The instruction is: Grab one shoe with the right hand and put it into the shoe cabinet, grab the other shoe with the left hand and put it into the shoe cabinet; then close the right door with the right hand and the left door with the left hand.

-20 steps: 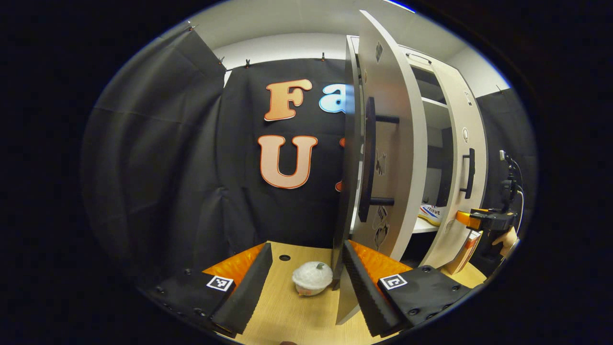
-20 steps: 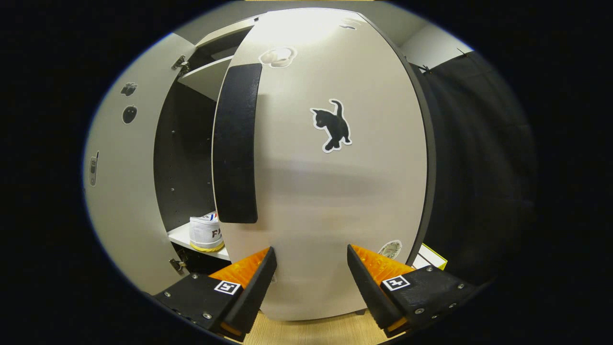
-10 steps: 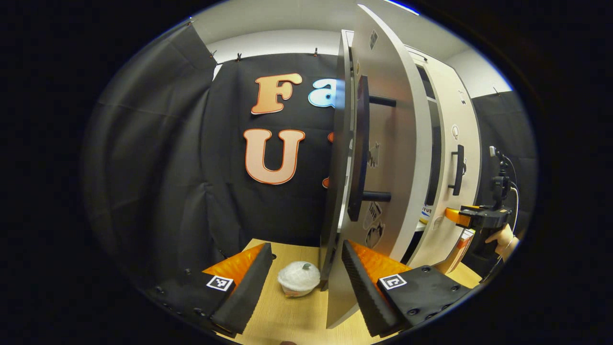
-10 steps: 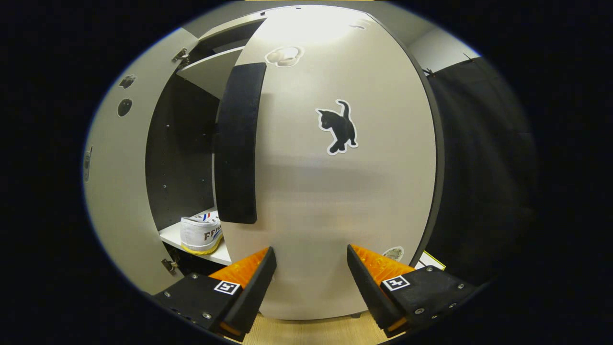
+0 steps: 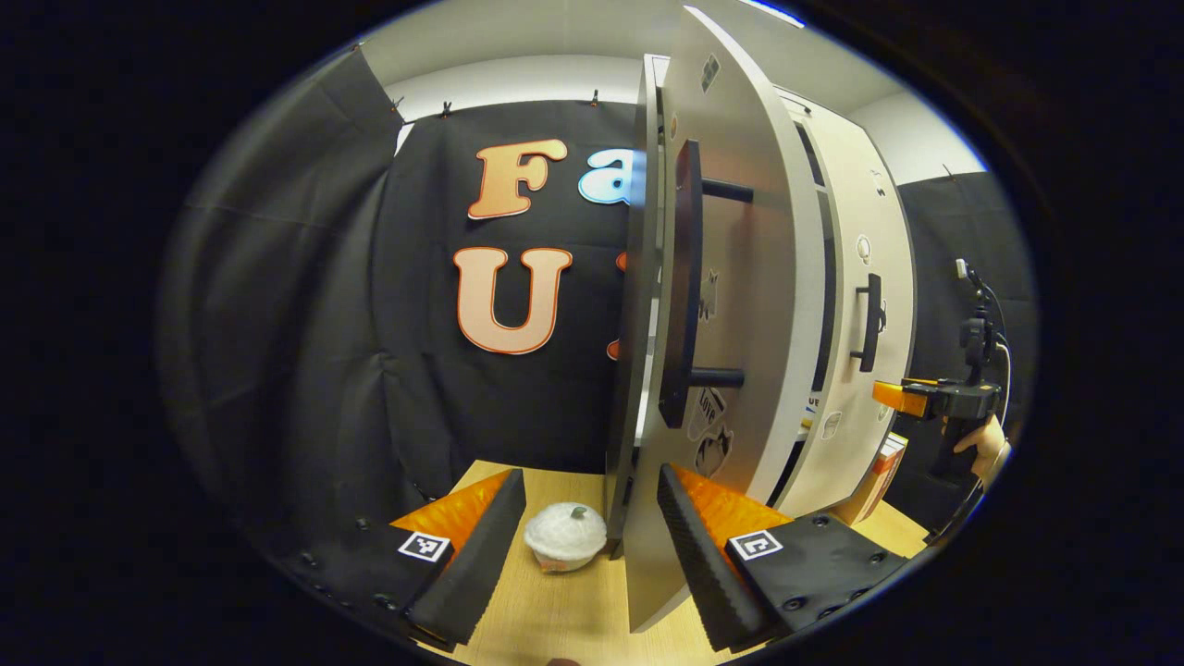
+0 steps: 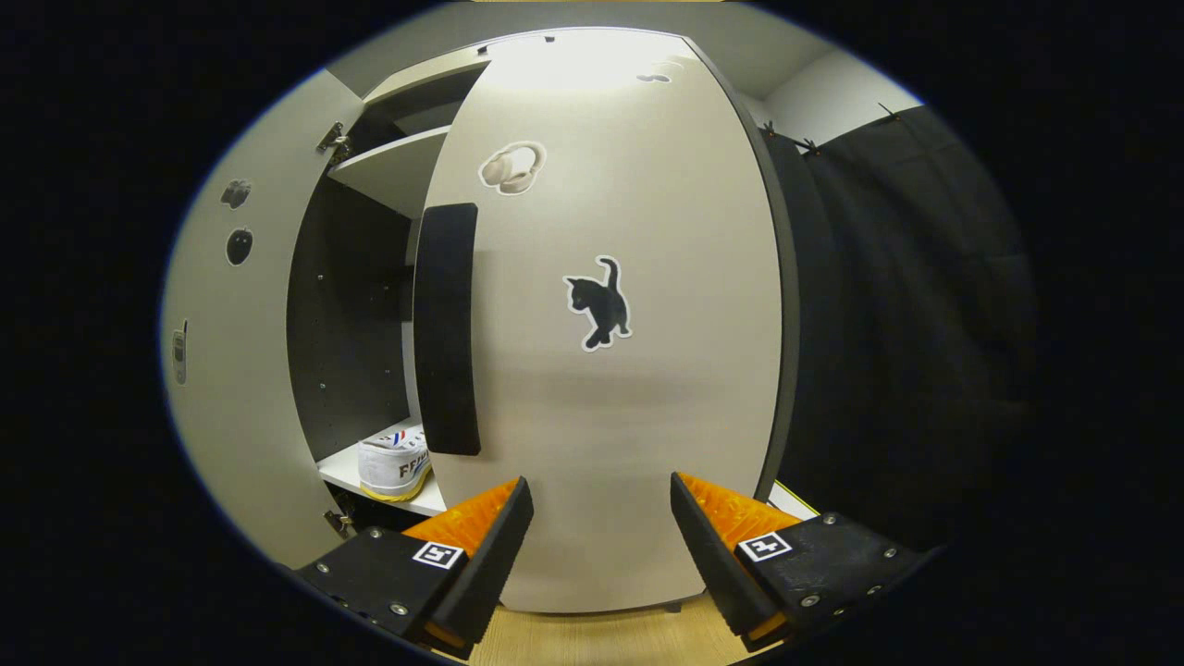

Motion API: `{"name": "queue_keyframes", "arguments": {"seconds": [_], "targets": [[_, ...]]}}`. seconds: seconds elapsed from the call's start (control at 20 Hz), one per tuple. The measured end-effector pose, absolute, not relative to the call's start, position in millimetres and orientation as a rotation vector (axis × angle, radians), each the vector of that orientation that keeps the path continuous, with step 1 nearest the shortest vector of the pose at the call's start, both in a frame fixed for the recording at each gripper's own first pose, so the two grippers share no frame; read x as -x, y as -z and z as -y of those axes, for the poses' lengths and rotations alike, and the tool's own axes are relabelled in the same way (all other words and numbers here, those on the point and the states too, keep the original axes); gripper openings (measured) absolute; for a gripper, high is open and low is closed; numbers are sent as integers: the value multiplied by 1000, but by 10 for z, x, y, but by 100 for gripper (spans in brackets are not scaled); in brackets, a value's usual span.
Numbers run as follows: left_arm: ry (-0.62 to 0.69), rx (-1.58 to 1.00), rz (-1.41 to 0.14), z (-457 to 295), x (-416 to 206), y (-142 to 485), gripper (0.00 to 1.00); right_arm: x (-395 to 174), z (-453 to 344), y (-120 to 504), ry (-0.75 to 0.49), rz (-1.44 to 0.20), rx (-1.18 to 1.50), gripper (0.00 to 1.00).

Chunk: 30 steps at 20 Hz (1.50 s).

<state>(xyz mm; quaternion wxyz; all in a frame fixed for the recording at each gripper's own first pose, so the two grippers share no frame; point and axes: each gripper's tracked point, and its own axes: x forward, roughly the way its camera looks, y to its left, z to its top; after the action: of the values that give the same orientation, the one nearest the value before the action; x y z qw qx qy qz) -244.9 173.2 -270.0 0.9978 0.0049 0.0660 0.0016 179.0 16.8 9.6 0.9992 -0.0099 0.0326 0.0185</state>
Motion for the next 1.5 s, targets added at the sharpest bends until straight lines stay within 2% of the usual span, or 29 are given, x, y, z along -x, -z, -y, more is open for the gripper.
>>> {"name": "queue_keyframes", "arguments": {"seconds": [0.4, 0.75, 0.9, 1.05, 1.15, 1.2, 1.5], "targets": [[61, -26, -138, -1257, 2465, 2729, 92, -1206, 71, -498, -47, -11, 50, 92], [127, -29, -141, -891, 2362, 2730, 94, -844, 519, -695, -29, 8, 54, 93], [146, -19, -143, -777, 2291, 2740, 92, -739, 640, -738, -23, 12, 61, 93], [162, -24, -139, -630, 2218, 2751, 96, -671, 740, -747, -17, 9, 65, 93], [176, -16, -138, -504, 2150, 2766, 96, -637, 836, -756, -11, 9, 67, 93], [185, -12, -137, -422, 2098, 2779, 92, -631, 891, -755, -5, 8, 70, 93], [205, -44, -130, -106, 1661, 2874, 96, -608, 1257, -749, 35, 4, 63, 93]]}}
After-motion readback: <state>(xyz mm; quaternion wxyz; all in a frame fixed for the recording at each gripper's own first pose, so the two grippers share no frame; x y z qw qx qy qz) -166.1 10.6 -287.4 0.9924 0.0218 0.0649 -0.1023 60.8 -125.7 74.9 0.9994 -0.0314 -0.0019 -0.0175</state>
